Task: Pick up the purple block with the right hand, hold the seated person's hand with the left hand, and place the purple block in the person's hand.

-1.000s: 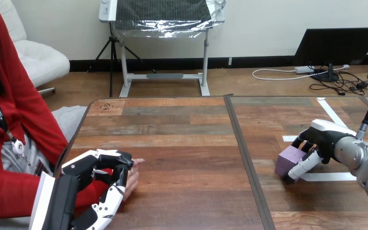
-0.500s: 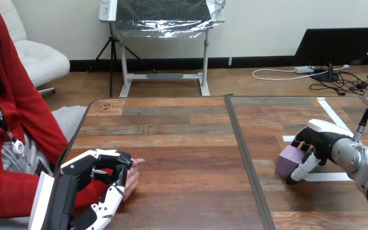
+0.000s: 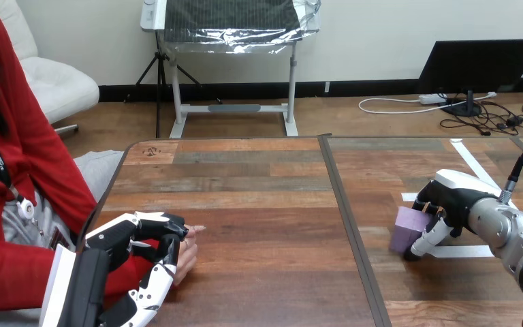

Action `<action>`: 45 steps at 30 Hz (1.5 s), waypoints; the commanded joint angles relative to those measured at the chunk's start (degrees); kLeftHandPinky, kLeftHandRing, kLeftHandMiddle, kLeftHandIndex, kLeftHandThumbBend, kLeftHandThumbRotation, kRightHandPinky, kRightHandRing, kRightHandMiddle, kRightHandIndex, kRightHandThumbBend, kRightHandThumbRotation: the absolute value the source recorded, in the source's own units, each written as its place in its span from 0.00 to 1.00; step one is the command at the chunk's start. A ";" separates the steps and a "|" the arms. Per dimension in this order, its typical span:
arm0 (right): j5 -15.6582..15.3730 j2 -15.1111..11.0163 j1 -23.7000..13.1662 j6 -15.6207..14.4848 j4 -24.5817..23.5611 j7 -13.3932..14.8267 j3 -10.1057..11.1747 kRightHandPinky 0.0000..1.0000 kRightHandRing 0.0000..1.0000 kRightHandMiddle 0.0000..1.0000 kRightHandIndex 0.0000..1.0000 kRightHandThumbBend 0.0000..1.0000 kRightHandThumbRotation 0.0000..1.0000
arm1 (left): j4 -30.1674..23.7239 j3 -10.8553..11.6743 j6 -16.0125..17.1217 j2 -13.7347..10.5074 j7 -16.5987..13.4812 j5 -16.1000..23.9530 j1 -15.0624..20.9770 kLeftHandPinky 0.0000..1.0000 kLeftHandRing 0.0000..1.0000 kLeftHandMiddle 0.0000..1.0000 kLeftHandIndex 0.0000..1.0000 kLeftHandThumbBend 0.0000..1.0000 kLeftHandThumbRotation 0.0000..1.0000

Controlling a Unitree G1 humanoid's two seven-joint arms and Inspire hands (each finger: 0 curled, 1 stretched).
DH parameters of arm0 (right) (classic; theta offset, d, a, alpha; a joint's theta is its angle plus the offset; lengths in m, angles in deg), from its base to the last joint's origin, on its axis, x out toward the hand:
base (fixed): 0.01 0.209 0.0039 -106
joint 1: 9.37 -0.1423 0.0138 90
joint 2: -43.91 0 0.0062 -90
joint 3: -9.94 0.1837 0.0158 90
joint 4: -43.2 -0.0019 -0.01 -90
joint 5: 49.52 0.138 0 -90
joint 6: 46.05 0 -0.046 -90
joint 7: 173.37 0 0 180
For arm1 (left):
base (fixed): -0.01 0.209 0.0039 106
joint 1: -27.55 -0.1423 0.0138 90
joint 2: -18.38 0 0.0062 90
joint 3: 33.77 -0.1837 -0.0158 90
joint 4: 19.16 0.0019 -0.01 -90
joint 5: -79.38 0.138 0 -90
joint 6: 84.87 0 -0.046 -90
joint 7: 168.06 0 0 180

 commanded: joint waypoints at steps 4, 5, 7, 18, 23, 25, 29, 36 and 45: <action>0.99 0.95 -1.09 0.65 -1.34 1.81 0.79 0.50 0.54 0.57 0.54 0.74 0.00 | -1.07 0.49 0.62 0.32 -0.29 -0.59 1.77 0.50 0.62 0.66 0.52 0.25 0.39; 1.02 0.97 -1.11 0.64 -1.36 1.76 0.84 0.50 0.54 0.57 0.54 0.74 0.00 | -0.95 0.55 0.75 0.30 -0.39 -0.41 1.86 0.50 0.62 0.66 0.52 0.25 0.39; 1.02 0.98 -1.14 0.68 -1.41 1.71 0.89 0.50 0.54 0.57 0.54 0.74 0.00 | -0.83 0.62 0.87 0.29 -0.49 -0.22 1.95 0.50 0.62 0.66 0.52 0.25 0.38; 0.93 1.09 -1.00 0.76 -1.43 2.47 0.98 0.50 0.54 0.57 0.52 0.75 0.00 | -1.01 0.66 0.54 0.05 -0.25 -0.12 1.98 0.49 0.62 0.65 0.52 0.28 0.38; 0.65 1.15 -0.93 0.67 -1.43 3.36 0.78 0.49 0.54 0.56 0.52 0.75 0.00 | -0.83 0.62 0.76 -0.07 -0.10 -0.40 2.18 0.49 0.61 0.65 0.52 0.28 0.38; 0.70 1.13 -0.84 1.01 -1.46 3.65 0.84 0.49 0.53 0.56 0.52 0.76 0.00 | -0.87 0.60 0.67 -0.06 -0.06 -0.52 2.16 0.49 0.61 0.65 0.52 0.28 0.38; 0.86 1.13 -0.89 1.02 -1.45 3.63 0.97 0.49 0.53 0.56 0.52 0.76 0.00 | -0.94 0.64 0.38 0.18 -0.30 -0.34 2.19 0.49 0.61 0.65 0.52 0.28 0.37; 1.27 1.06 -0.83 1.48 -1.50 3.87 1.36 0.50 0.53 0.56 0.52 0.76 0.00 | -0.84 0.64 0.31 0.28 -0.34 -0.36 2.23 0.49 0.61 0.65 0.52 0.29 0.36; 1.79 0.90 -0.78 2.31 -1.62 4.42 1.97 0.49 0.52 0.55 0.52 0.78 0.00 | -0.48 0.71 0.78 0.14 -0.33 -0.28 2.44 0.49 0.61 0.65 0.52 0.30 0.33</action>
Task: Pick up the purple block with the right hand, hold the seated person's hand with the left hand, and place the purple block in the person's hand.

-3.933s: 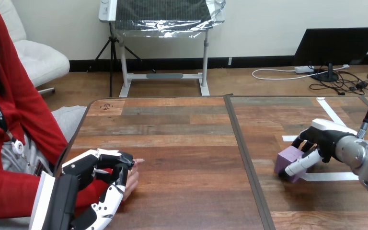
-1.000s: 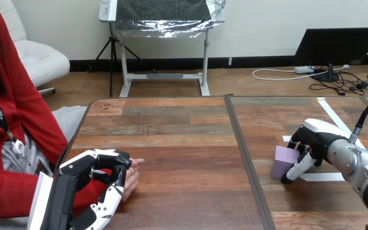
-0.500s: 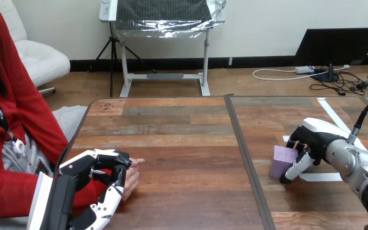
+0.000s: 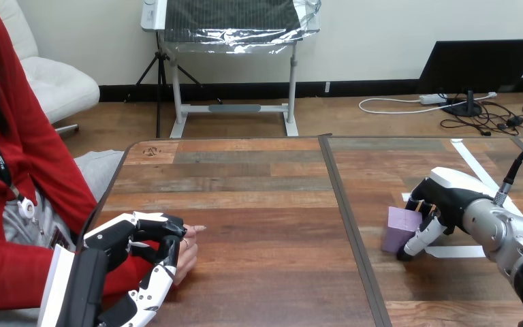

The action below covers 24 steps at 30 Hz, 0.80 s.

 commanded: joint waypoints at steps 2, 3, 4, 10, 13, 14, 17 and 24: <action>1.42 -0.10 -1.38 1.43 -1.70 2.07 1.22 0.49 0.52 0.55 0.52 0.79 0.00 | -0.39 0.49 0.85 0.21 -0.38 -0.23 2.46 0.49 0.61 0.65 0.52 0.31 0.33; 1.58 -0.13 -1.36 1.64 -1.73 2.13 1.34 0.49 0.52 0.55 0.52 0.78 0.00 | -0.38 0.48 0.84 0.24 -0.39 -0.26 2.44 0.49 0.61 0.65 0.52 0.32 0.32; 1.69 -0.15 -1.34 1.78 -1.75 2.18 1.41 0.49 0.52 0.55 0.53 0.78 0.00 | -0.37 0.48 0.84 0.26 -0.40 -0.29 2.43 0.49 0.61 0.65 0.52 0.33 0.31; 3.28 -0.29 -1.18 3.21 -2.05 2.78 2.41 0.49 0.52 0.55 0.53 0.78 0.00 | -0.20 1.04 1.14 0.38 -1.25 1.18 2.56 0.49 0.61 0.64 0.52 0.37 0.29; 3.76 -0.29 -1.22 3.50 -2.19 3.24 2.74 0.48 0.51 0.55 0.54 0.78 0.00 | -0.23 1.46 1.26 0.34 -1.86 2.48 2.66 0.49 0.60 0.64 0.52 0.40 0.29; 4.10 -0.32 -1.18 3.96 -2.28 3.36 3.09 0.48 0.51 0.55 0.54 0.78 0.00 | -0.14 1.57 1.39 0.27 -1.92 2.56 2.73 0.49 0.60 0.64 0.53 0.40 0.29; 4.57 -0.40 -1.12 4.84 -2.44 3.62 3.64 0.47 0.51 0.55 0.53 0.78 0.00 | 0.04 1.60 1.56 0.16 -1.87 2.03 2.85 0.49 0.60 0.63 0.53 0.40 0.29; 5.31 -0.82 -1.10 6.44 -2.62 3.83 3.97 0.46 0.50 0.54 0.52 0.78 0.00 | 0.47 1.94 1.76 -0.04 -1.70 0.71 3.05 0.51 0.62 0.63 0.54 0.39 0.21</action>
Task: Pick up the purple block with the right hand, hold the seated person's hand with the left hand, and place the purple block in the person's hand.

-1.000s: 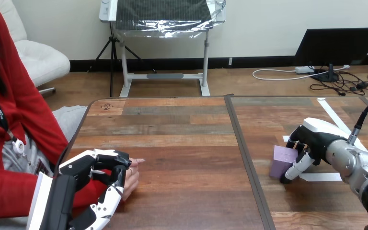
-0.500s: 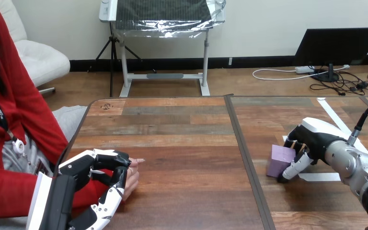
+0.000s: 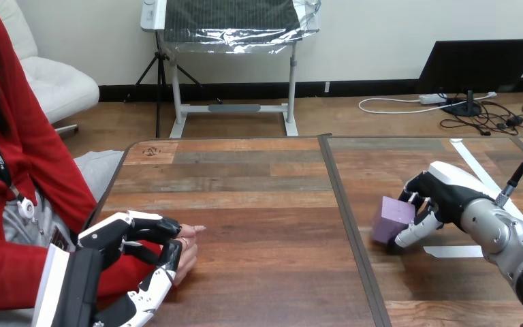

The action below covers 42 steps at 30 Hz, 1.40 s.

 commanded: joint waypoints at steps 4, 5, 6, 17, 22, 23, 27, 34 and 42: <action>1.57 -1.06 -2.02 3.39 -2.80 2.12 1.68 0.46 0.49 0.53 0.52 0.78 0.00 | 0.70 1.46 1.71 -0.10 -0.98 -0.33 3.17 0.52 0.62 0.63 0.54 0.40 0.19; 1.66 -1.16 -2.04 3.60 -2.85 2.10 1.75 0.45 0.49 0.52 0.51 0.78 0.00 | 0.73 1.68 1.68 -0.06 -1.21 -0.07 3.22 0.52 0.62 0.63 0.54 0.41 0.18; 1.71 -1.21 -2.06 3.68 -2.85 2.07 1.78 0.45 0.48 0.52 0.51 0.78 0.00 | 0.75 1.81 1.66 -0.03 -1.36 0.08 3.25 0.52 0.62 0.63 0.54 0.41 0.17; 2.92 -1.72 -1.85 5.40 -3.22 1.97 2.75 0.44 0.47 0.50 0.50 0.78 0.00 | 1.11 3.41 1.18 -0.43 -2.44 1.66 3.56 0.54 0.62 0.63 0.56 0.48 0.15; 3.04 -1.92 -1.82 5.76 -3.27 1.84 2.83 0.43 0.46 0.49 0.49 0.79 0.00 | -0.77 4.71 -2.10 -0.86 -3.00 5.91 2.83 0.57 0.64 0.65 0.61 0.59 0.21; 3.12 -1.97 -1.76 5.95 -3.27 1.90 2.90 0.43 0.46 0.49 0.49 0.79 0.00 | -1.67 5.19 -3.51 -0.94 -3.14 7.55 2.52 0.57 0.64 0.66 0.62 0.61 0.22; 3.26 -2.07 -1.70 6.19 -3.29 1.87 3.00 0.43 0.46 0.49 0.49 0.79 0.00 | -4.19 6.33 -6.96 -1.24 -3.09 11.77 1.87 0.58 0.66 0.69 0.66 0.73 0.27; 3.32 -2.09 -1.66 5.87 -3.10 1.62 3.15 0.43 0.46 0.49 0.49 0.80 0.00 | -8.36 8.01 -12.72 -2.39 -2.48 19.38 1.30 0.62 0.73 0.77 0.76 0.91 0.34; 3.19 -2.16 -1.32 6.94 -3.18 2.25 3.23 0.43 0.46 0.49 0.49 0.82 0.00 | -10.43 9.92 -15.98 -5.23 -2.93 27.72 2.93 0.66 0.76 0.79 0.80 0.99 0.29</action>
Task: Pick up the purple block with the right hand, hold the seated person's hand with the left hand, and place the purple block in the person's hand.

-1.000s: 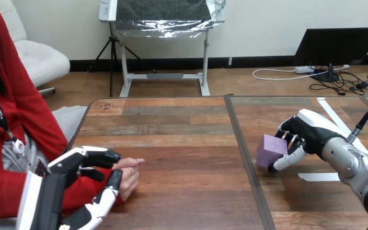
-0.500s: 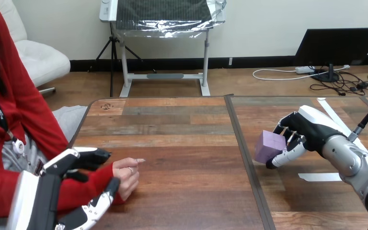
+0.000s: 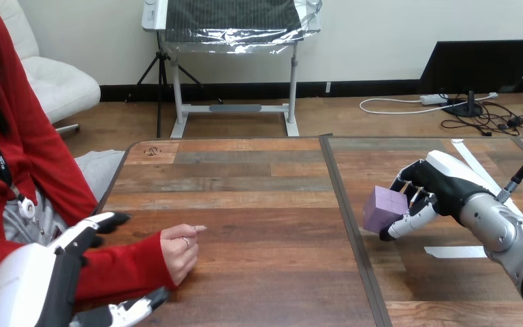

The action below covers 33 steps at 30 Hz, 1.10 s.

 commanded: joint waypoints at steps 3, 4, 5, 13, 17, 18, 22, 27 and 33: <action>0.95 -1.41 -1.76 1.55 -2.76 1.83 1.22 0.43 0.46 0.49 0.48 0.82 0.00 | -5.44 1.93 -3.05 -3.71 -0.43 6.55 4.07 0.66 0.76 0.79 0.80 1.00 0.28; 0.95 -1.38 -1.77 1.51 -2.75 1.82 1.21 0.43 0.46 0.48 0.48 0.82 0.00 | -5.58 1.95 -3.48 -3.87 -0.43 7.18 4.20 0.66 0.75 0.79 0.80 1.00 0.27; 0.94 -1.33 -1.80 1.44 -2.73 1.79 1.19 0.42 0.45 0.48 0.48 0.82 0.00 | -5.61 2.04 -3.94 -4.33 -0.40 8.02 4.61 0.66 0.75 0.79 0.80 1.00 0.27; 0.60 -1.15 -2.02 0.90 -2.61 1.69 0.87 0.43 0.46 0.49 0.49 0.81 0.00 | -5.36 1.80 -6.28 -7.05 0.33 11.36 6.49 0.65 0.74 0.77 0.78 1.00 0.30; 0.52 -1.10 -2.08 1.02 -2.56 1.71 0.80 0.44 0.47 0.50 0.49 0.81 0.00 | -4.03 1.46 -6.31 -8.99 -0.01 12.84 7.91 0.64 0.73 0.76 0.76 1.00 0.32; 0.56 -1.10 -2.09 1.04 -2.55 1.63 0.84 0.44 0.47 0.50 0.49 0.81 0.00 | -3.83 1.38 -6.48 -9.20 0.12 12.91 8.18 0.64 0.72 0.76 0.76 1.00 0.32; 0.68 -1.03 -2.22 0.86 -2.62 1.44 0.92 0.44 0.47 0.50 0.49 0.81 0.00 | -2.97 0.99 -6.87 -10.24 0.26 13.43 9.19 0.64 0.72 0.75 0.75 1.00 0.32; 0.86 -0.92 -2.35 0.56 -2.64 1.26 1.07 0.43 0.46 0.49 0.49 0.80 0.00 | -1.12 0.49 -6.75 -11.86 -0.10 14.16 10.70 0.65 0.72 0.76 0.75 1.00 0.29; 0.70 -0.88 -2.48 0.36 -2.61 1.26 0.92 0.44 0.47 0.50 0.49 0.81 0.00 | 0.87 -0.09 -6.84 -13.24 -0.66 14.72 12.41 0.65 0.73 0.76 0.74 1.00 0.27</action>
